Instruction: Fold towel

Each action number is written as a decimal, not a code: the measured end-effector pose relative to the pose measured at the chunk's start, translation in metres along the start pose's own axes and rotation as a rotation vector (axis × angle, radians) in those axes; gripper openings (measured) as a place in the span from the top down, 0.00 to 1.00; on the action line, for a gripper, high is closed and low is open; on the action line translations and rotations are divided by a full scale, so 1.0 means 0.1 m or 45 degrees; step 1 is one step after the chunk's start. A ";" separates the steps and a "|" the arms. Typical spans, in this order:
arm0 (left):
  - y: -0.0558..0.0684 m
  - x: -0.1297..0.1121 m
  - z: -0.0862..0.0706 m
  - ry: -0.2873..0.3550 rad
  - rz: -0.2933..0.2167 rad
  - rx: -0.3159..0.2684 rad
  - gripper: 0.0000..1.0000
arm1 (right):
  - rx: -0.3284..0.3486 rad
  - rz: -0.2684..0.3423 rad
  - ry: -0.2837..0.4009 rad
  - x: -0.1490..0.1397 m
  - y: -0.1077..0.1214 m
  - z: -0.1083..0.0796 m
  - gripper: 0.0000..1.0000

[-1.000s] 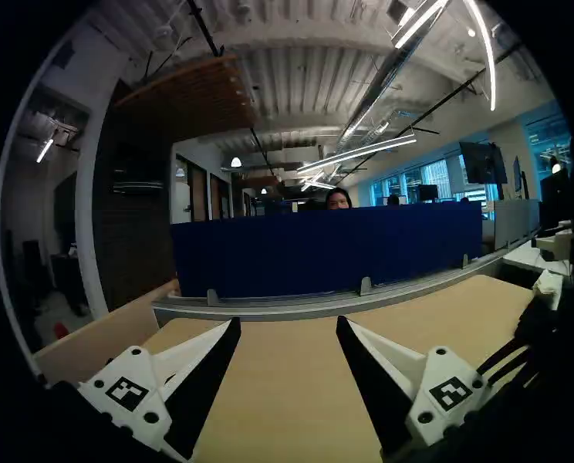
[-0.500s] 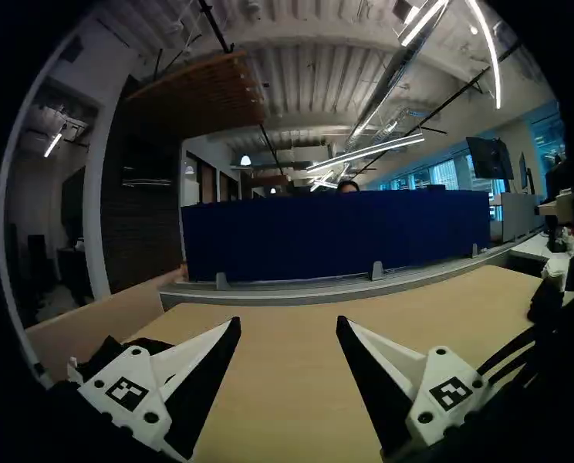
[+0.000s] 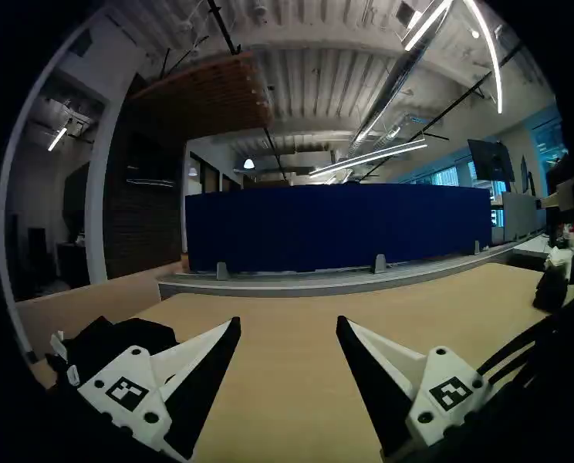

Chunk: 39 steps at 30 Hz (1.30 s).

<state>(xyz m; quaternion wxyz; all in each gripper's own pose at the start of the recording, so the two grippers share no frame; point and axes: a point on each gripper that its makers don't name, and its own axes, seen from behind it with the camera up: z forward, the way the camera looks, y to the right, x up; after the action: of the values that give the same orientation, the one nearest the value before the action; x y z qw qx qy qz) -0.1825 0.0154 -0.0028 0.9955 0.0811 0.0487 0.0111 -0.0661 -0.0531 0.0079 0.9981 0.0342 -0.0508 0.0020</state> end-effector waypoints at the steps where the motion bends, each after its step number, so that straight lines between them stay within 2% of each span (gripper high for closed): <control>1: 0.00 -0.03 0.00 0.000 -0.003 -0.001 0.08 | -0.004 0.004 0.003 0.00 0.01 -0.01 0.00; 15: -0.04 -0.31 -0.05 -0.010 -0.020 0.004 0.08 | -0.020 0.003 0.006 -0.08 0.10 -0.05 0.00; 29: -0.01 -0.31 0.00 -0.016 -0.041 -0.012 0.08 | -0.003 0.009 -0.002 -0.13 0.08 -0.01 0.00; 39: -0.02 -0.32 0.02 -0.017 -0.044 -0.009 0.08 | -0.021 0.002 0.028 -0.08 0.19 0.02 0.00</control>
<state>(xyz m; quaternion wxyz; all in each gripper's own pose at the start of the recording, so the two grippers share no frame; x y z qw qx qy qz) -0.2139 0.0122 0.0016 0.9961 0.0767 0.0435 -0.0064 -0.0742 -0.0346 0.0100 0.9989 0.0261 -0.0397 0.0026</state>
